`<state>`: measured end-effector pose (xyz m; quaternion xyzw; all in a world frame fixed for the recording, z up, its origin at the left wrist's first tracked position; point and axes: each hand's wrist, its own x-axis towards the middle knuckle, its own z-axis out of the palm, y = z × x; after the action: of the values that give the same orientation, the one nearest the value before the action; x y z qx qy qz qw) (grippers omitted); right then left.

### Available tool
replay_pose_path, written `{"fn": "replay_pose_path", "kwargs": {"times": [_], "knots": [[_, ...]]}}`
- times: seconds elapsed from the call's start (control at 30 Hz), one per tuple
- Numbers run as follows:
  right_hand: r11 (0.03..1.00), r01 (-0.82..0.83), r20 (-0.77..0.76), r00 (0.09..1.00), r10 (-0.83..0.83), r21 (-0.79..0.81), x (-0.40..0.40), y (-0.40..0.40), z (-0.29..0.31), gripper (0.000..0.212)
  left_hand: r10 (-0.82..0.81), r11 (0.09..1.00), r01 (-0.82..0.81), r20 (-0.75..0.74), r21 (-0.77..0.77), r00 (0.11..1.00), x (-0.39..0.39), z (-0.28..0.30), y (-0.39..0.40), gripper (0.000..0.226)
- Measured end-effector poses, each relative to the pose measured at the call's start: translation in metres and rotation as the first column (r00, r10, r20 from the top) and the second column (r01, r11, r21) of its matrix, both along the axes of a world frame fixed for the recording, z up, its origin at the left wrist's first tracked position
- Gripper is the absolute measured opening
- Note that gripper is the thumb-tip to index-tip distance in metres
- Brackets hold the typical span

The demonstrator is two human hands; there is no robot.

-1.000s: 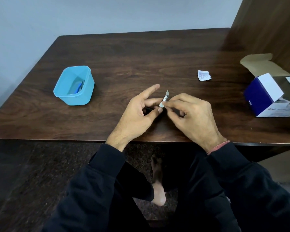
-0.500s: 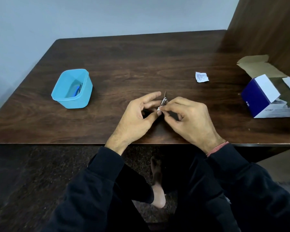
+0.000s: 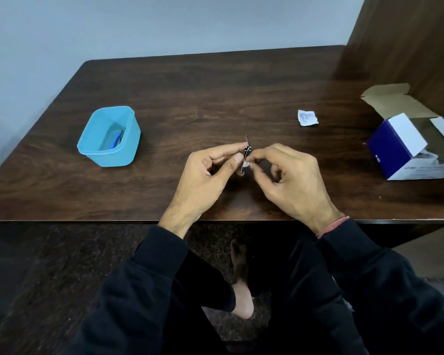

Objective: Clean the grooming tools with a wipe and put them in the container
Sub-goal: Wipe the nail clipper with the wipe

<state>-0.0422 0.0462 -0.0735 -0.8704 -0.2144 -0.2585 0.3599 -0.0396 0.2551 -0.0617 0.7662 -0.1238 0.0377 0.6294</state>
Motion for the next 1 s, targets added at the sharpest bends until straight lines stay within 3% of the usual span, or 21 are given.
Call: {"fn": "replay_pose_path", "kwargs": {"times": [0.33, 0.73, 1.0], "knots": [[0.998, 0.029, 0.044, 0.999, -0.032, 0.051, -0.002, -0.001, 0.001, 0.012, 0.105, 0.993, -0.106, -0.011, -0.056, 0.994, 0.004, -0.005, -0.001, 0.031], [0.998, 0.013, 0.128, 0.992, -0.021, 0.064, 0.002, -0.004, -0.006, 0.010, 0.016, 0.991, -0.016, 0.000, 0.132, 1.000, 0.004, -0.007, -0.002, 0.024], [1.000, 0.030, 0.175, 0.984, -0.028, -0.009, 0.003, -0.002, -0.009, 0.017, 0.003, 0.997, 0.000, -0.040, 0.078, 0.999, 0.003, -0.004, 0.000, 0.023]]}}
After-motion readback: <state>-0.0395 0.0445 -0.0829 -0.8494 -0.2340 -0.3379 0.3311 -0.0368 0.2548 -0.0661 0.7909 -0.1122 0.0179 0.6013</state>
